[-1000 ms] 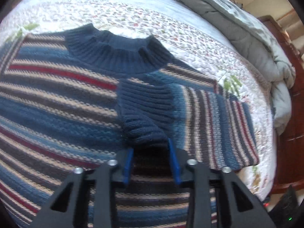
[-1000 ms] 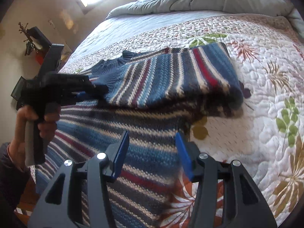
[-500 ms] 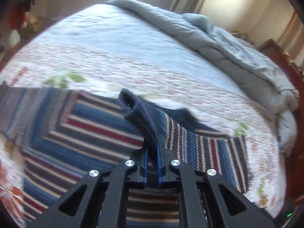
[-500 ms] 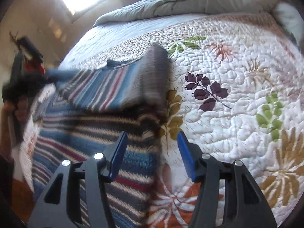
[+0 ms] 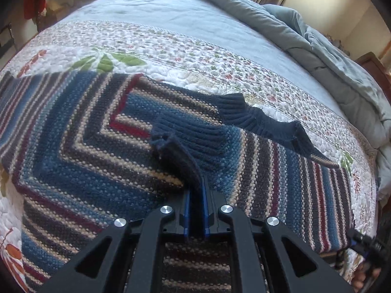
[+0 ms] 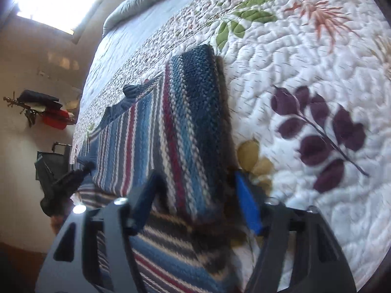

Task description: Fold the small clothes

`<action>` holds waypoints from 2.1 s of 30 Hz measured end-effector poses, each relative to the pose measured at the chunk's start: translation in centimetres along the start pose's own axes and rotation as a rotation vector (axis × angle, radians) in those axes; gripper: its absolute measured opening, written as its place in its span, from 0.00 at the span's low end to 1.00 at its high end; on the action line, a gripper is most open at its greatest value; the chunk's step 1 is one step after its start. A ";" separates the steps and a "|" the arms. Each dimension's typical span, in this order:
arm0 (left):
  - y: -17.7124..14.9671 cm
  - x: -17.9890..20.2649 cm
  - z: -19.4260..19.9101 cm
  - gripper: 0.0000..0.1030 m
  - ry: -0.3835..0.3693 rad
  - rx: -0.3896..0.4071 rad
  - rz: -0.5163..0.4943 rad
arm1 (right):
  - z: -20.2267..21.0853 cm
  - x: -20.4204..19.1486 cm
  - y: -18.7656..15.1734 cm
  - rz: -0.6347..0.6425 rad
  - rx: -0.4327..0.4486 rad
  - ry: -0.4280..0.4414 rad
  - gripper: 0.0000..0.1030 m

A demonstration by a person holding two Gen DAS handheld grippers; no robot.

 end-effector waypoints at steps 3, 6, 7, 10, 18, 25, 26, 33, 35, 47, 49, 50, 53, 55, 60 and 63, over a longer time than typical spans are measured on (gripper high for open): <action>-0.1 -0.1 0.2 0.08 -0.003 0.005 0.007 | 0.8 -1.1 -0.1 0.052 -0.002 0.000 0.19; -0.3 0.5 0.2 0.09 -0.020 0.007 0.013 | 2.8 -1.6 -0.1 0.084 0.047 -0.042 0.16; -0.5 0.7 -0.1 0.10 -0.021 0.000 0.007 | 3.4 -1.4 -0.2 0.071 0.056 -0.056 0.15; -1.3 1.0 -1.5 0.13 0.006 -0.027 0.006 | 2.6 -0.2 -1.0 0.059 0.031 -0.172 0.12; -1.9 1.1 0.1 0.59 0.017 -0.045 -0.033 | 4.0 -1.3 -1.9 0.115 0.089 -0.246 0.24; -1.6 -7.1 8.3 0.87 0.072 0.017 -0.032 | 7.1 -5.8 -5.4 0.237 0.168 -0.263 0.34; -1.3 -9.0 9.1 0.88 0.092 0.020 -0.008 | 6.8 -6.7 -5.9 0.263 0.163 -0.257 0.34; 0.5 -25.6 14.6 0.88 0.209 0.078 0.293 | 2.6 -13.2 -7.3 0.400 0.120 -0.274 0.37; 1.3 -29.5 15.3 0.88 0.243 0.098 0.367 | 1.5 -13.9 -7.4 0.406 0.099 -0.267 0.37; 5.8 -36.8 13.3 0.74 0.219 0.151 0.437 | -3.2 -14.8 -6.8 0.389 0.054 -0.323 0.38; 6.1 -37.2 12.6 0.66 0.211 0.140 0.454 | -3.5 -14.8 -6.8 0.385 0.051 -0.322 0.39; 6.2 -37.2 12.5 0.62 0.226 0.140 0.456 | -3.6 -14.8 -6.8 0.382 0.051 -0.321 0.39; 6.5 -37.0 12.3 0.30 0.247 0.155 0.438 | -3.5 -14.8 -6.8 0.379 0.056 -0.314 0.40; 6.6 -36.8 12.7 0.13 0.207 0.177 0.449 | -3.5 -14.7 -6.9 0.385 0.057 -0.309 0.40; 7.9 -33.2 14.4 0.12 0.204 0.272 0.369 | -2.7 -13.8 -7.2 0.370 0.057 -0.284 0.40; 8.4 -28.9 15.4 0.12 0.174 0.311 0.272 | -2.1 -13.5 -7.6 0.372 0.069 -0.284 0.40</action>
Point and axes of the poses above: each gripper's, at about its wrist camera, not at the fingertips, and z roughly against the way its jaws point, x to its right, y to its top, the point moved 4 cm from there along -z, roughly the way its jaws point, and after that the axes turned 9 degrees about -y, right-handed, at the moved point
